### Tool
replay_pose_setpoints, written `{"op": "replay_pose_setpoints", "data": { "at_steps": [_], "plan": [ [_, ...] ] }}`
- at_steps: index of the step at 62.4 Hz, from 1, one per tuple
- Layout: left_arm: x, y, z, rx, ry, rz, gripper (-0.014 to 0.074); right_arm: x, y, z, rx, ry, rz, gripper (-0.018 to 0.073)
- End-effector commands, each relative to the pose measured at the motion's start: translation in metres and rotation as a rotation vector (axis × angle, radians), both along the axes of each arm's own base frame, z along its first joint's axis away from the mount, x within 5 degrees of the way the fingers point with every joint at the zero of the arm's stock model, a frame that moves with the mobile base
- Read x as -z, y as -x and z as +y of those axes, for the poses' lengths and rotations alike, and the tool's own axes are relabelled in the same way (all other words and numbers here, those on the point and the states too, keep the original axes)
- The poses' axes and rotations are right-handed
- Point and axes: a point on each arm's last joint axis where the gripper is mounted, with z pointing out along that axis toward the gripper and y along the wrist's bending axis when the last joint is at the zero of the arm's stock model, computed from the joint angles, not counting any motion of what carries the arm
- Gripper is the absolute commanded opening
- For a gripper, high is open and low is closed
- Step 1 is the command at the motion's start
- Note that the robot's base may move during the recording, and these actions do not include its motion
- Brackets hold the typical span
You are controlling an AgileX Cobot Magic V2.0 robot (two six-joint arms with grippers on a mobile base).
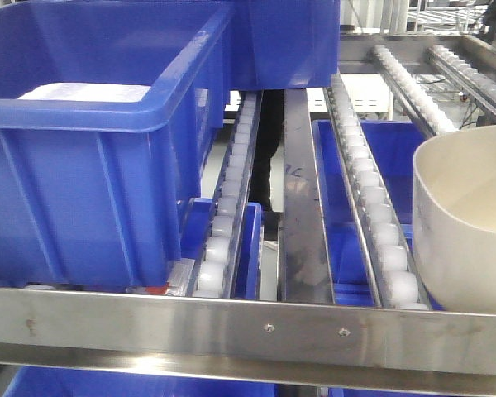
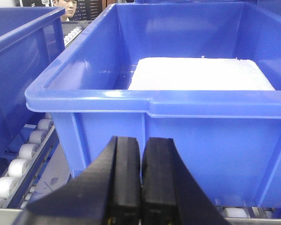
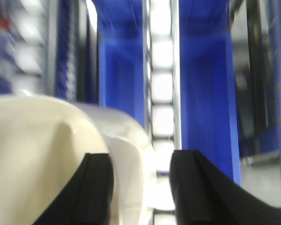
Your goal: Move white bin to right shelf second layer
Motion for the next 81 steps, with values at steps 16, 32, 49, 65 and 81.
{"op": "replay_pose_setpoints", "data": {
  "at_steps": [16, 32, 49, 65, 81],
  "plan": [
    [0.001, 0.000, 0.000, -0.002, 0.019, -0.073, 0.0085, -0.046, 0.034, -0.002, -0.025, 0.061, -0.319, 0.0203],
    [0.001, 0.000, 0.000, -0.002, 0.019, -0.073, 0.0085, -0.034, 0.071, -0.005, -0.028, 0.151, -0.559, 0.0052],
    [0.001, 0.000, 0.000, -0.002, 0.019, -0.073, 0.0085, -0.026, 0.107, -0.005, -0.019, 0.170, -0.720, 0.0052],
    [0.001, 0.000, 0.000, -0.002, 0.019, -0.073, 0.0085, -0.023, 0.110, -0.005, -0.021, 0.170, -0.703, 0.0052],
    [0.001, 0.000, 0.000, -0.002, 0.019, -0.073, 0.0085, -0.023, 0.112, -0.004, -0.023, 0.183, -0.791, 0.0052]
  ]
}}
